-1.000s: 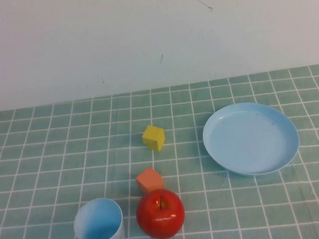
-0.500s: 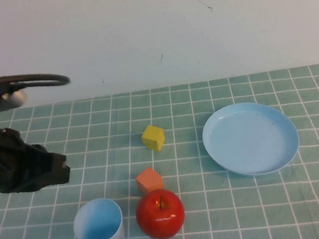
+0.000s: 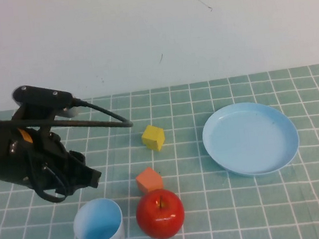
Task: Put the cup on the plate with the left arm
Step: Pick up the cup from the table
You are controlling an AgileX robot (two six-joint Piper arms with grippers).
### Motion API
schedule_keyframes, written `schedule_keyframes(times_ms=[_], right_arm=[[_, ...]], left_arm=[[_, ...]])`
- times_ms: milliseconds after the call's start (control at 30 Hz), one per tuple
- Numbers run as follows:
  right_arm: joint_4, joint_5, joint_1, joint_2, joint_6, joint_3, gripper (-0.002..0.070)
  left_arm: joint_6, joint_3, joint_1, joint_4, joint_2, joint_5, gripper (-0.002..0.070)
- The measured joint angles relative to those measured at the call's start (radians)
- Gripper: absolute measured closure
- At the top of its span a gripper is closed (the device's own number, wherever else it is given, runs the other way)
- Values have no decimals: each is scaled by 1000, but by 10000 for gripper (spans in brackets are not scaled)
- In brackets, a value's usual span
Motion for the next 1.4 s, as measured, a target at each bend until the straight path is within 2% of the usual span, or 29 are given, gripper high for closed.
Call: schedule_keyframes(times_ms=[100,133,200,267,433,733,800,933,1033,1200,1400], right_arm=[[0,0,0,0,0,0,678],[0,0,0,0,0,0,678],[0,0,0,0,0,0,678],[0,0,0,0,0,0,678],[0,0,0,0,0,0,678],[0,0,0,0,0,0,678],[0,0,0,0,0,0,678],[0,0,0,0,0,0,678],[0,0,0,0,0,0,678],[0,0,0,0,0,0,678],[0,0,0,0,0,0,678]], left_arm=[[-40,-2,-9,15,0,-20,242],[-48,-2,-9,17,0,-25,198],[-59,-2,-9,24,2,-29,160],[-65,-2,-9,25,6,-31,165],[-71,-2,-9,28,56,-21,227],[-72,-2,-9,28,251,17,263],[-76,-2,-9,28,299,17,326],[-80,-2,-9,28,350,24,574],[-80,-2,-9,29,353,11,644],[-80,-4,-9,25,331,-3,660],[-62,-87,-9,-64,331,105,661]])
